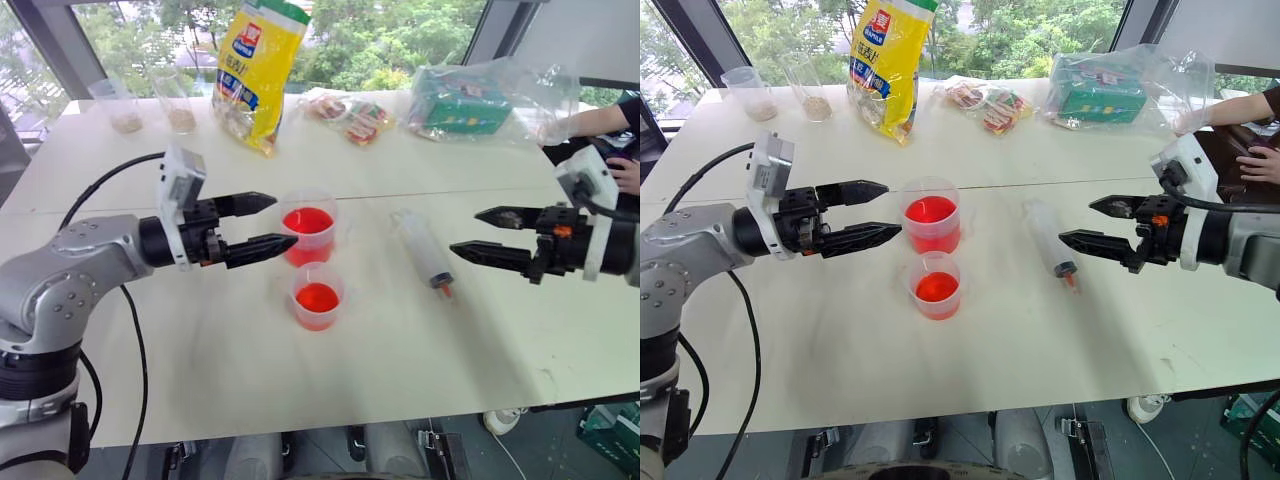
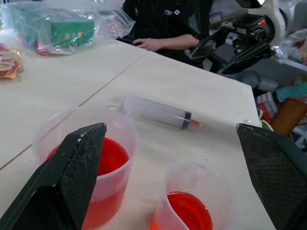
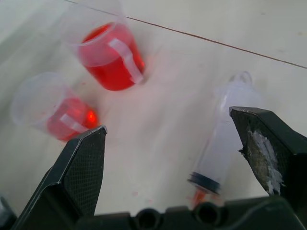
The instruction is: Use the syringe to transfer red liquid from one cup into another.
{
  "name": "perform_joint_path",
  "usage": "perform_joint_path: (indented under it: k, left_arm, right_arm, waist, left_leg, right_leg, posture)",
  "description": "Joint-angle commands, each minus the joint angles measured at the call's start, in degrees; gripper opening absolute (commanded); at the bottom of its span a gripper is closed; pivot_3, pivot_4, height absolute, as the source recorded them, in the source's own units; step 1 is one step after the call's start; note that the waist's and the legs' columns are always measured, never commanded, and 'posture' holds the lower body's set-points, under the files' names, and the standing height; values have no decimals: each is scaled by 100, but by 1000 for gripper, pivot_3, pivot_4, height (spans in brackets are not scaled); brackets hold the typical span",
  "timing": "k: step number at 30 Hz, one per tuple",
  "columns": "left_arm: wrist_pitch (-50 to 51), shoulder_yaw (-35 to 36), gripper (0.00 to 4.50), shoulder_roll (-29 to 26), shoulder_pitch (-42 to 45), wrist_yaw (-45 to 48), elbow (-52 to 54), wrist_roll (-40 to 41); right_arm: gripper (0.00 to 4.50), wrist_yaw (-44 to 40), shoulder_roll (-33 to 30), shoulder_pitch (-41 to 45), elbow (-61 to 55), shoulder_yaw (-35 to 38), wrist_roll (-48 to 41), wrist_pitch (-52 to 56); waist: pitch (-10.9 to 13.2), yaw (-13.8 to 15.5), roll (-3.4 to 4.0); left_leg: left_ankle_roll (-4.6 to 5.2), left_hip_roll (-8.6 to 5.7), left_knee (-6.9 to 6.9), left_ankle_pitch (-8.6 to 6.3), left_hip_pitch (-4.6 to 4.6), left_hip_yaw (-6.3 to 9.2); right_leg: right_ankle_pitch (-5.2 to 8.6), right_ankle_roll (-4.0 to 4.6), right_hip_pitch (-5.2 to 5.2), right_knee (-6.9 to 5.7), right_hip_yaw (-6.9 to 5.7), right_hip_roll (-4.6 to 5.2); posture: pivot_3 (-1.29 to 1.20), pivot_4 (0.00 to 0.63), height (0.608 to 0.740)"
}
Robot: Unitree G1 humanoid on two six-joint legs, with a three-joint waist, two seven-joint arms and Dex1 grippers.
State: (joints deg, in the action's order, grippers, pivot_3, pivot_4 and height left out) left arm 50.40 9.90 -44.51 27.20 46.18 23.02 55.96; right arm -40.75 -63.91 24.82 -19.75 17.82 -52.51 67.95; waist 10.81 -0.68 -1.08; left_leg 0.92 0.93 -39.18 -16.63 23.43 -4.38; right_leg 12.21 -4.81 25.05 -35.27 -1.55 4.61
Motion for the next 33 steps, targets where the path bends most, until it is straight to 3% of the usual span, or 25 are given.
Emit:
perform_joint_path:
  k: [1, 7, 17, 28, 31, 33]
  left_arm:
    - [-200, -76, 4500, 45, 81, 167, -10, -124]
    - [-483, -271, 4500, 201, 173, 295, -159, -459]
    - [-642, -248, 4500, 412, -4, 143, -36, -703]
    - [-617, -136, 4500, 593, -320, -223, 316, -630]
    - [-627, -109, 4500, 591, -273, -276, 248, -657]
    - [-632, -77, 4500, 572, -274, -282, 244, -660]
  right_arm:
    - [4470, 547, 146, 861, 489, -493, 265, 544]
    - [4470, 715, 682, 2104, 1566, -1847, 1076, 895]
    - [4470, -274, 1414, 3093, 3602, -3601, 2465, 196]
    - [4470, -1065, 2389, 3683, 5243, -4244, 3698, -739]
    - [3579, -1309, 2468, 3619, 5249, -4386, 3919, -800]
    - [2585, -1433, 2488, 3543, 5149, -4433, 4018, -776]
  waist:
    - [0, -17, 0]
    - [0, -2, 0]
    - [0, -1, 0]
    - [0, -18, 2]
    - [-1, -8, 2]
    - [-1, -11, 2]
  left_leg:
    - [-1, 0, 0, 1, -1, -2]
    - [-2, 0, 0, 2, 1, -1]
    - [4, -3, 1, -2, 10, -2]
    - [-1, -2, 1, 1, 4, -1]
    - [-1, -2, 1, 1, 5, -1]
    - [-1, -2, 1, 1, 5, -1]
  right_leg:
    - [0, 0, 1, -2, 2, 0]
    - [0, 2, 5, -3, 3, -3]
    - [-7, -11, 7, 1, 2, -1]
    - [-14, -22, 7, -10, 0, -3]
    - [-14, -22, 7, -9, 0, -2]
    - [-14, -22, 6, -9, 0, -1]
  posture:
    - [0, 150, 740]
    - [0, 150, 740]
    - [0, 150, 740]
    - [0, 150, 740]
    - [0, 150, 740]
    - [0, 150, 740]
